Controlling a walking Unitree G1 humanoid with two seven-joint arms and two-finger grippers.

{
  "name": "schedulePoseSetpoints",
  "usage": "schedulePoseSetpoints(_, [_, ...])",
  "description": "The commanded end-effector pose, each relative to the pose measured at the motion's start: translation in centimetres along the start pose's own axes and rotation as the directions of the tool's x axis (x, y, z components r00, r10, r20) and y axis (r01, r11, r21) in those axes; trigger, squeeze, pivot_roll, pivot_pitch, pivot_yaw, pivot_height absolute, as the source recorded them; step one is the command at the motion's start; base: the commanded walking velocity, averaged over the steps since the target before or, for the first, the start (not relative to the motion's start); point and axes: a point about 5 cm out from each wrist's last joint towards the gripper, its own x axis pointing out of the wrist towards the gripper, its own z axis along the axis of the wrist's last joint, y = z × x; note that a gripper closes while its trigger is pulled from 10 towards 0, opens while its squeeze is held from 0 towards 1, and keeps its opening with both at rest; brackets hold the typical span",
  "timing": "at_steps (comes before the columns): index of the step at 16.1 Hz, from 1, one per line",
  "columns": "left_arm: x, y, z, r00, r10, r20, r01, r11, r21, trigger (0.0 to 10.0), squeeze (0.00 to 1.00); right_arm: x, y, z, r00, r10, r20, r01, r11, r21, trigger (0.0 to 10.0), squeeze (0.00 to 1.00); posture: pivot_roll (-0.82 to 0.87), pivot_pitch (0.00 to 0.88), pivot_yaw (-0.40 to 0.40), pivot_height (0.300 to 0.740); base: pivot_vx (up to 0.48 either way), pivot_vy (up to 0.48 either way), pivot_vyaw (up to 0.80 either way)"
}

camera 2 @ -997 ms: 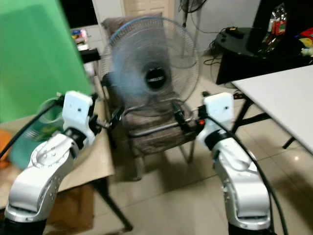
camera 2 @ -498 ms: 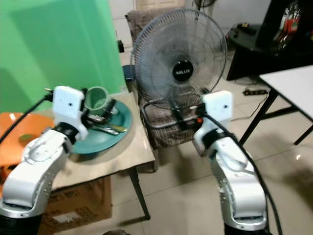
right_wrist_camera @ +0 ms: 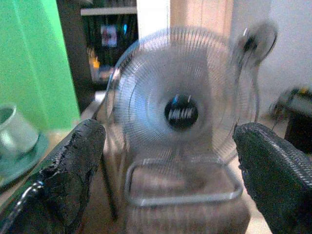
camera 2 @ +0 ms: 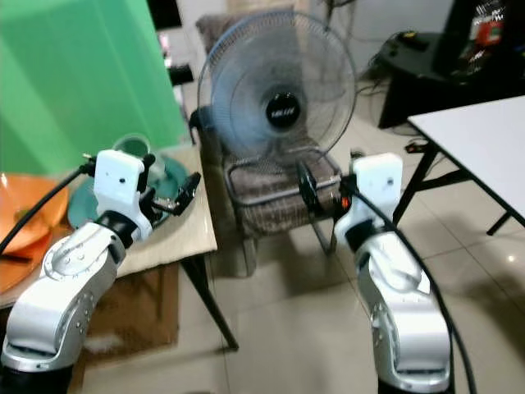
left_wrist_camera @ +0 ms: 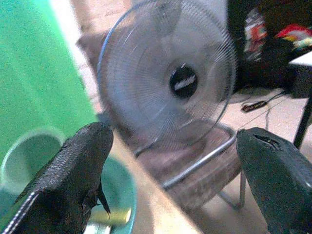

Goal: Setting the table

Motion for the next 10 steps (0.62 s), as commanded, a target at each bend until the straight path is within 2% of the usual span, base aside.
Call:
schedulePoseSetpoints(1, [-0.3,1.0,-0.2,0.999,0.04,-0.02,-0.04,0.999,0.023,10.0,0.0,0.1,0.5,-0.2,1.0,0.023,-0.013,-0.022,0.999,0.029,10.0,0.0,0.09,0.0,0.091,0.74,0.0,0.0,0.0])
schedulePoseSetpoints(5, [-0.3,0.9,-0.1,0.999,0.05,-0.001,-0.05,0.998,0.033,10.0,0.0,0.4,0.7,-0.7,0.998,0.049,-0.036,-0.048,0.999,0.008,10.0,0.0,0.09,0.0,0.085,0.74,0.0,0.0,0.0])
schedulePoseSetpoints(6, [-0.3,0.9,0.0,0.999,0.05,0.003,-0.05,0.998,0.034,10.0,0.0,0.5,0.7,-0.7,0.998,0.051,-0.04,-0.052,0.999,-0.005,10.0,0.0,0.09,0.0,0.084,0.74,0.0,0.0,0.47])
schedulePoseSetpoints(9, [-0.1,1.0,-0.1,0.999,0.041,-0.007,-0.041,0.997,0.068,10.0,0.0,1.1,0.5,-0.6,0.999,0.021,-0.03,-0.021,1.0,-0.011,10.0,0.0,0.09,0.0,0.093,0.74,0.299,0.0,0.78])
schedulePoseSetpoints(10, [-0.1,1.0,-0.1,0.999,0.041,-0.006,-0.04,0.997,0.066,10.0,0.0,1.2,0.2,-0.5,1.0,-0.021,-0.023,0.02,0.999,-0.033,10.0,0.0,0.09,0.0,0.093,0.74,0.311,0.0,0.0])
